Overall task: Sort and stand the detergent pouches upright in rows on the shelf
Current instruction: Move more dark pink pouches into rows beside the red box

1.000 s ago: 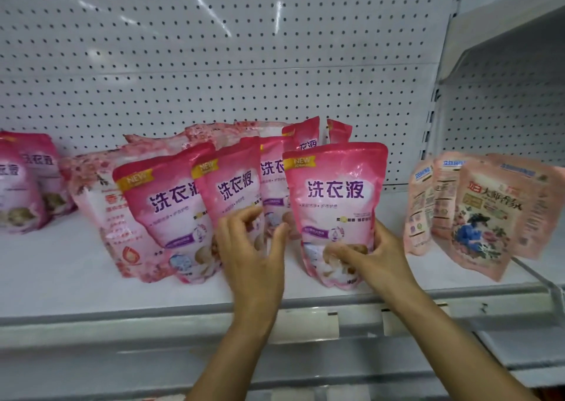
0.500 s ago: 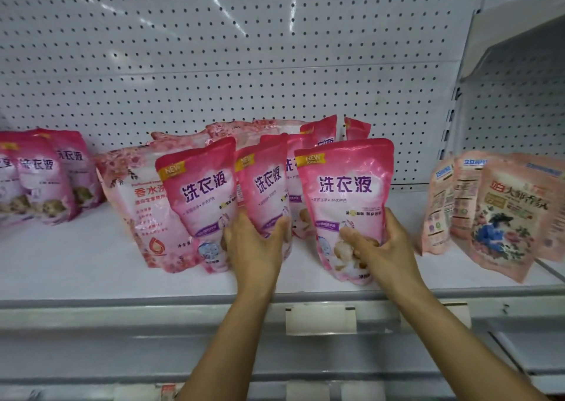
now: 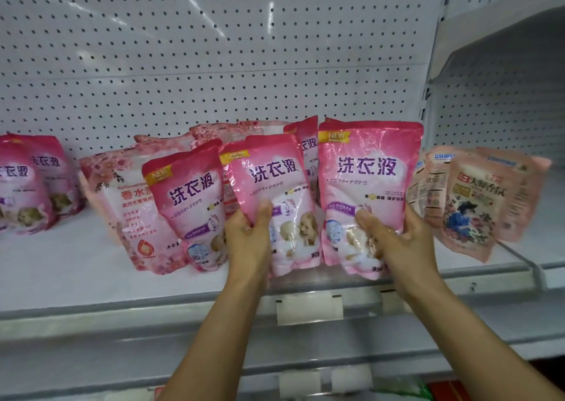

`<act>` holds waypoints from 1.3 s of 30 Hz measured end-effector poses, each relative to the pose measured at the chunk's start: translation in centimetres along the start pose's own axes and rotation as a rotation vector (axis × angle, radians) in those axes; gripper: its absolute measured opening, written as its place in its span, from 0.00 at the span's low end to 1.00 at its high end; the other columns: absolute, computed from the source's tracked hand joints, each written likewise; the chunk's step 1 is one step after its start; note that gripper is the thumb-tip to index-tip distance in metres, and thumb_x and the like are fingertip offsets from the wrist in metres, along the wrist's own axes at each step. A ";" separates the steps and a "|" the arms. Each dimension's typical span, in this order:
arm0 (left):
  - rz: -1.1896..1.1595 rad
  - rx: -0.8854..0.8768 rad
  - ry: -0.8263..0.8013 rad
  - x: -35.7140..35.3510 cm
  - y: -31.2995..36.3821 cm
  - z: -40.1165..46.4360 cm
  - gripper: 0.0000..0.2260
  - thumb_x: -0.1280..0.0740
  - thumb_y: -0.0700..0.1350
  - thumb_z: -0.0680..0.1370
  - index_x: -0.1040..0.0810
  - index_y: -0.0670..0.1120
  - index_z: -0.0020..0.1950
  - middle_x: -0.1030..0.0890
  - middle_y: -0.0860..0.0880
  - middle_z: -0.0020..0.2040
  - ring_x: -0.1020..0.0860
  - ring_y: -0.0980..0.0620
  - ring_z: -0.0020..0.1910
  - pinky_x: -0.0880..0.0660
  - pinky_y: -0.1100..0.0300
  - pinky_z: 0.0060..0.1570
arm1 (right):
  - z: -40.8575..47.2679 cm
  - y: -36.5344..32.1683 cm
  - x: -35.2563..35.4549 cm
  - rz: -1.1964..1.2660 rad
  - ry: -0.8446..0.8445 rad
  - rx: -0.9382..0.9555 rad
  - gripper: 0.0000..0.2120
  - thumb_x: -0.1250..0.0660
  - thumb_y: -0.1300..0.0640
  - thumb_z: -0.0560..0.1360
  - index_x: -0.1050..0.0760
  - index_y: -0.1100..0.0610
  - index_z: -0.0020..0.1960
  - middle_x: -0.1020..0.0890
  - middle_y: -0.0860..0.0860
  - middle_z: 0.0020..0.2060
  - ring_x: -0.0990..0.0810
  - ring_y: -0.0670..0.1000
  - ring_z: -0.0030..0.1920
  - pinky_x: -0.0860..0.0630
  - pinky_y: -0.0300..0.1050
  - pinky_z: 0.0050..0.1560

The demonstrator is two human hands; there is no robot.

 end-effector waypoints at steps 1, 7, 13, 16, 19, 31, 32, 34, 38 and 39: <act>-0.004 0.005 -0.006 0.2 0.3 -0.7 0.05 0.32 0.44 0.79 0.19 0.44 0.52 0.14 0.43 0.46 0.15 0.41 0.49 0.20 0.38 0.51 | -0.6 -0.4 0.3 0.002 0.005 -0.001 0.17 0.25 0.57 0.69 0.22 0.50 0.57 0.13 0.49 0.48 0.14 0.51 0.47 0.17 0.48 0.45; -0.049 -0.022 -0.096 2.7 1.8 -5.4 0.14 0.33 0.35 0.78 0.23 0.46 0.62 0.14 0.46 0.51 0.14 0.50 0.47 0.17 0.57 0.42 | -4.7 -1.9 0.7 0.005 -0.009 -0.020 0.17 0.26 0.63 0.70 0.22 0.50 0.56 0.13 0.48 0.47 0.14 0.52 0.45 0.17 0.46 0.42; -0.022 -0.016 -0.108 6.9 1.8 -8.6 0.14 0.31 0.35 0.78 0.23 0.47 0.62 0.14 0.47 0.52 0.15 0.47 0.51 0.18 0.50 0.50 | -9.2 -2.4 -1.0 -0.046 -0.038 -0.039 0.18 0.25 0.64 0.70 0.22 0.48 0.55 0.14 0.49 0.48 0.14 0.52 0.47 0.16 0.50 0.44; -0.027 0.002 -0.096 9.5 2.2 -9.2 0.12 0.31 0.37 0.78 0.22 0.50 0.58 0.14 0.48 0.50 0.15 0.45 0.51 0.18 0.48 0.49 | -10.7 -2.7 -2.8 -0.064 -0.064 -0.045 0.18 0.25 0.65 0.70 0.22 0.49 0.55 0.14 0.50 0.48 0.14 0.52 0.47 0.17 0.50 0.45; -0.033 0.007 -0.086 12.5 3.1 -9.3 0.12 0.31 0.36 0.78 0.22 0.49 0.58 0.14 0.47 0.50 0.15 0.44 0.50 0.19 0.44 0.51 | -12.3 -2.9 -5.5 -0.074 -0.089 -0.058 0.17 0.25 0.64 0.70 0.22 0.49 0.55 0.13 0.49 0.47 0.14 0.52 0.45 0.17 0.47 0.41; 0.006 -0.022 -0.014 34.2 10.8 -5.7 0.11 0.32 0.37 0.78 0.20 0.51 0.56 0.14 0.45 0.53 0.17 0.41 0.54 0.23 0.37 0.58 | -20.1 -1.2 -26.7 0.107 -0.234 -0.223 0.20 0.25 0.59 0.67 0.23 0.49 0.58 0.13 0.51 0.46 0.13 0.55 0.43 0.17 0.49 0.38; 0.005 -0.021 -0.008 36.3 11.5 -5.2 0.11 0.32 0.37 0.78 0.20 0.51 0.57 0.15 0.44 0.53 0.17 0.40 0.55 0.24 0.36 0.58 | -20.7 -0.7 -28.8 0.132 -0.238 -0.239 0.20 0.25 0.59 0.67 0.23 0.50 0.57 0.13 0.51 0.46 0.13 0.54 0.43 0.18 0.47 0.37; 0.000 -0.019 0.011 40.1 12.5 -4.3 0.12 0.32 0.37 0.78 0.20 0.50 0.58 0.15 0.43 0.54 0.17 0.39 0.55 0.24 0.35 0.57 | -21.8 0.2 -32.6 0.159 -0.246 -0.268 0.20 0.25 0.57 0.65 0.22 0.49 0.56 0.13 0.51 0.46 0.13 0.53 0.43 0.19 0.46 0.38; -0.044 0.013 0.062 46.3 13.7 -2.5 0.12 0.33 0.36 0.78 0.22 0.46 0.61 0.15 0.40 0.53 0.17 0.36 0.53 0.23 0.33 0.53 | -22.6 1.7 -38.7 0.239 -0.243 -0.321 0.19 0.25 0.58 0.65 0.22 0.51 0.55 0.14 0.54 0.48 0.14 0.58 0.44 0.18 0.52 0.41; -0.053 0.028 0.078 47.6 13.8 -2.1 0.12 0.33 0.36 0.78 0.22 0.46 0.60 0.15 0.40 0.53 0.17 0.35 0.52 0.22 0.33 0.52 | -22.7 1.9 -39.9 0.265 -0.242 -0.330 0.20 0.25 0.58 0.64 0.22 0.52 0.56 0.14 0.55 0.48 0.14 0.58 0.44 0.18 0.53 0.41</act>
Point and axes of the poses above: each hand's wrist, its own z-axis towards the middle knuckle, its own x-axis out of the back of the hand, y = z × x, the point moved 6 cm from there along z, towards the middle knuckle
